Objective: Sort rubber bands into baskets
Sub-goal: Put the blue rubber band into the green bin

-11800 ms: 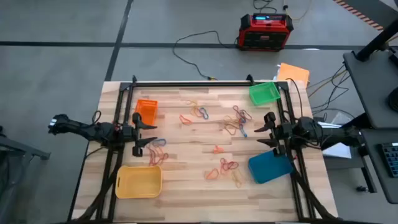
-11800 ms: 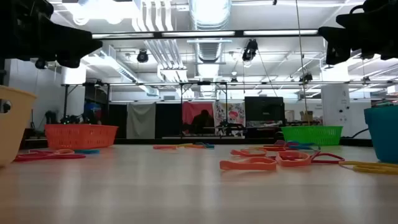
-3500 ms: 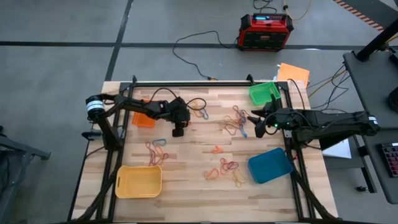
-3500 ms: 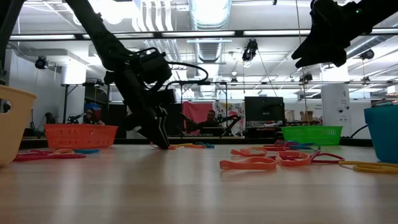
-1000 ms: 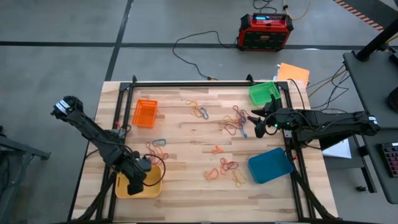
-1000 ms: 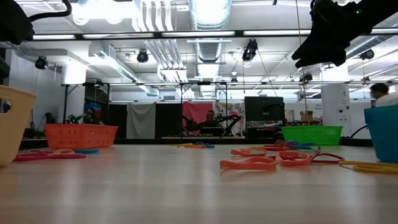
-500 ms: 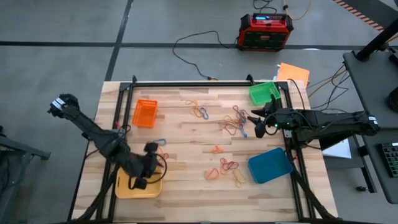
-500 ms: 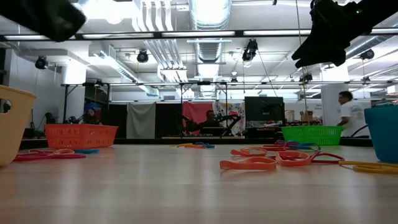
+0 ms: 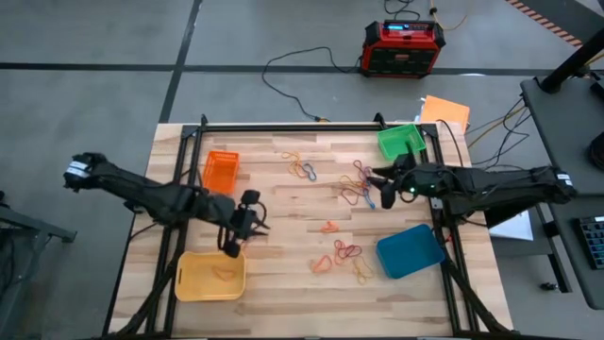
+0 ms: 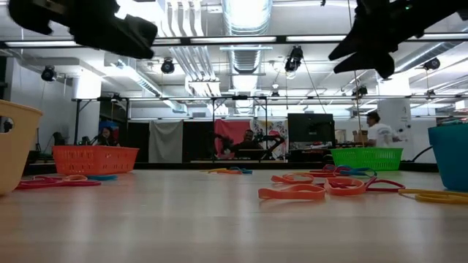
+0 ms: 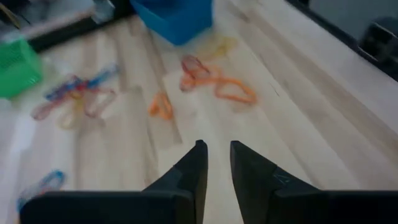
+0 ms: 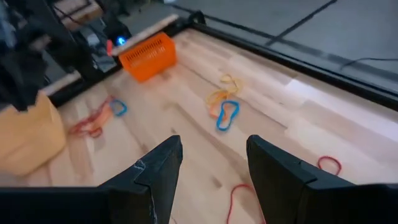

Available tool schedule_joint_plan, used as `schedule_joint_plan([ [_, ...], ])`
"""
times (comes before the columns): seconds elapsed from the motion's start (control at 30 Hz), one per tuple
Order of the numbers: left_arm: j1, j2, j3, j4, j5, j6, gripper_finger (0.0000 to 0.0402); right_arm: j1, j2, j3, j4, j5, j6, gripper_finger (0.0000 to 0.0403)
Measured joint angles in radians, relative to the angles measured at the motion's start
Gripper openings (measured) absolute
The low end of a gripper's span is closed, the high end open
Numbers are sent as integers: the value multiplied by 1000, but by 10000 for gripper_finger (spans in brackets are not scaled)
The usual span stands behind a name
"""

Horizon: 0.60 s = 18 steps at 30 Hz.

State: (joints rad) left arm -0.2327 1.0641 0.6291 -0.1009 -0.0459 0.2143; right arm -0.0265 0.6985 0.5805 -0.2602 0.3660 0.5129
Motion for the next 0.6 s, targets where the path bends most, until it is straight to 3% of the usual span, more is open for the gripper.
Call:
schedule_joint_plan([
  [0.2,86,-14,-51,77,4,63,48,0,172,111,-47,58,51,176],
  [0.43,167,-110,-81,89,6,99,48,0,417,344,-486,54,284,176],
  [0.6,211,-201,-93,89,6,135,48,0,572,438,-735,-31,413,176],
])
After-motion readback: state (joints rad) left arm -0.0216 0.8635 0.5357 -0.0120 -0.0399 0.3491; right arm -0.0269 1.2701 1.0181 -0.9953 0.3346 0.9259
